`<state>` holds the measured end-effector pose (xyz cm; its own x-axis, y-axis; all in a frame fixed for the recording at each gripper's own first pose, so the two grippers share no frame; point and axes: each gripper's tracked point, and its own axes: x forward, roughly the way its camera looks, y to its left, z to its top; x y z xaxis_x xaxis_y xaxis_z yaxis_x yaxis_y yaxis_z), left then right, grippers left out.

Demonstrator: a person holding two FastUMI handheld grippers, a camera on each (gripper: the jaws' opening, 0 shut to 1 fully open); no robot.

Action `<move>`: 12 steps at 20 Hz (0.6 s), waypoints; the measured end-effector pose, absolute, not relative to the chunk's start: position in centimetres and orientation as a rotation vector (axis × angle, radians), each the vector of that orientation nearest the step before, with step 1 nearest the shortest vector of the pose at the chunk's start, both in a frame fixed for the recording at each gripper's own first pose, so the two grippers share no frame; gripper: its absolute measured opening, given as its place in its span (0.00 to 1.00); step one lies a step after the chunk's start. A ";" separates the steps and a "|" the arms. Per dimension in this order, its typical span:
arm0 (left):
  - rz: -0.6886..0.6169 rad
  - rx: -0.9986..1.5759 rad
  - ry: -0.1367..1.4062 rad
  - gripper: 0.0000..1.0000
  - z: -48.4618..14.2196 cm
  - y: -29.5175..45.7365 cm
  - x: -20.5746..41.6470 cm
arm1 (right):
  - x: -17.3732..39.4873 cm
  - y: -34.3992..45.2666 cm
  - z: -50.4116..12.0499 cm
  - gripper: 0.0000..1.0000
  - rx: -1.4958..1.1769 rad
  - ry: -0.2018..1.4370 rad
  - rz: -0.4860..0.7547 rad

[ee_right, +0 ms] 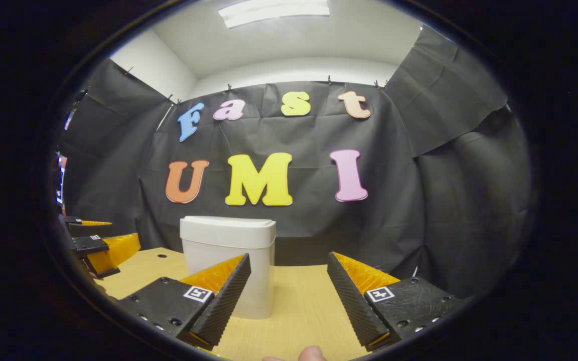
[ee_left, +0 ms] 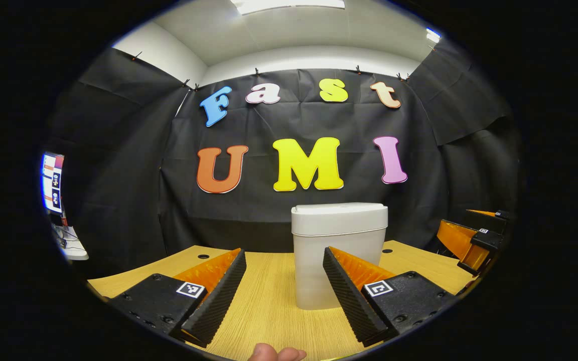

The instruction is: Press the lid of the desktop garbage bin to open it, pick up the crumpled paper on the desktop and throw it into the bin, then pick up the pop can on the desktop and drop it into the bin, and finally close the garbage bin lid.

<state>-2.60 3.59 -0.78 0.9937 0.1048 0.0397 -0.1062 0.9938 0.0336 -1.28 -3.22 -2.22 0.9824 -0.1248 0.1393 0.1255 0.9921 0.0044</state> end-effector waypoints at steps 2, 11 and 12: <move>0.105 0.036 -0.042 0.99 -0.6 3.5 -2.9 | -1.3 -3.2 -2.3 0.95 0.003 -0.137 -0.126; 0.105 0.043 -0.045 0.99 -0.4 3.7 -2.9 | -1.5 -2.9 -2.2 0.95 -0.002 -0.139 -0.124; 0.105 0.043 -0.045 0.99 -0.5 3.8 -2.9 | -1.4 -2.8 -2.2 0.95 -0.001 -0.138 -0.124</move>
<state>-2.92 3.78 -0.46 0.9935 0.1037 0.0473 -0.1056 0.9936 0.0407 -1.45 -2.84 -2.16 0.9828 -0.1232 0.1377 0.1233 0.9923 0.0074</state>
